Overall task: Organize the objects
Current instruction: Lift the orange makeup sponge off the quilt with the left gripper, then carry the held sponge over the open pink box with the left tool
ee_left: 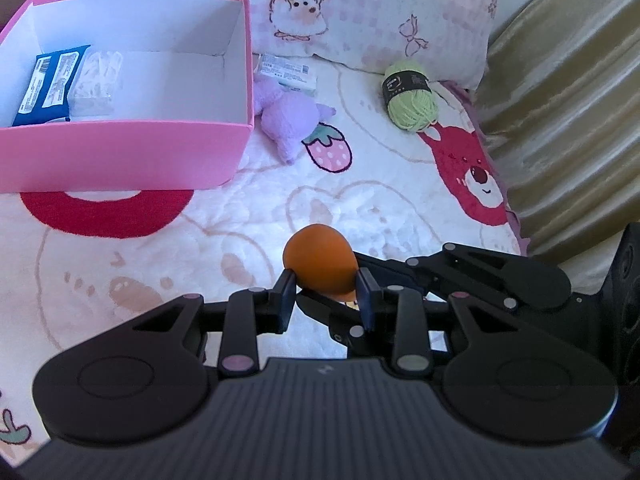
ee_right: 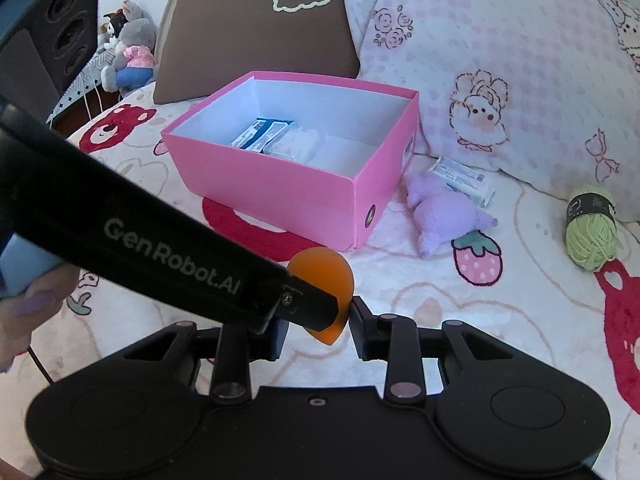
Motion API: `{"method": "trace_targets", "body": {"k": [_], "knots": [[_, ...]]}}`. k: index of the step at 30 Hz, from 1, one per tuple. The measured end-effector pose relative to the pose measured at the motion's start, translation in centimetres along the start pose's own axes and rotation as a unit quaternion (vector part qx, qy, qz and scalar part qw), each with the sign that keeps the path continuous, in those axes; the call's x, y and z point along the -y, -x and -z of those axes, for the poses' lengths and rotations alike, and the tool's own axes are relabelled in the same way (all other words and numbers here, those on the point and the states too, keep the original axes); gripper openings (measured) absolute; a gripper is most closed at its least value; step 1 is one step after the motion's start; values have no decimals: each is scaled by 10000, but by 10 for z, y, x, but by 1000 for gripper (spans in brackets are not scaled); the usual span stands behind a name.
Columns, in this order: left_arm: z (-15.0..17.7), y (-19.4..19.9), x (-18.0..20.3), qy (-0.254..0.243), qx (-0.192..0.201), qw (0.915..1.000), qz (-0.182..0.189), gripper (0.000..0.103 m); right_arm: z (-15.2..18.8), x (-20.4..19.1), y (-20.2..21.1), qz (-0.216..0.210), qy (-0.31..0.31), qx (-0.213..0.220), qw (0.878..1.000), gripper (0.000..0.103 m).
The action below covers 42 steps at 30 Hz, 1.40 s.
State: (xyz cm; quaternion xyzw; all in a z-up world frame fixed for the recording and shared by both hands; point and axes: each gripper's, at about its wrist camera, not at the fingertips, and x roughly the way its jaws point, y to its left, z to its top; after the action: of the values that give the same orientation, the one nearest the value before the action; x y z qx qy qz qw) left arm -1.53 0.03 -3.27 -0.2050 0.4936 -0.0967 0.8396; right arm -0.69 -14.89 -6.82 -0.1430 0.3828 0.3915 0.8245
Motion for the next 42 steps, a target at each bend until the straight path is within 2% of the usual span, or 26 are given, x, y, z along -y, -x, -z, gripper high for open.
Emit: {"method": "trace_targets", "body": {"k": [5, 14, 24, 34, 42], "knots": [[1, 10, -2, 88, 136, 9998, 92, 31, -4, -6, 6, 113, -77, -10, 9999, 37], [-2, 28, -4, 3, 174, 9998, 42, 31, -15, -18, 12, 123, 30, 28, 9999, 37], [-13, 69, -21, -58, 419, 9985, -345, 31, -42, -45, 12, -153, 143, 411, 9989, 37], [-45, 100, -38, -145, 426, 9963, -729, 30, -81, -66, 1, -456, 279, 641, 9965, 37], [-76, 104, -56, -74, 406, 9951, -898, 31, -109, -67, -18, -646, 197, 694, 9953, 37]]}}
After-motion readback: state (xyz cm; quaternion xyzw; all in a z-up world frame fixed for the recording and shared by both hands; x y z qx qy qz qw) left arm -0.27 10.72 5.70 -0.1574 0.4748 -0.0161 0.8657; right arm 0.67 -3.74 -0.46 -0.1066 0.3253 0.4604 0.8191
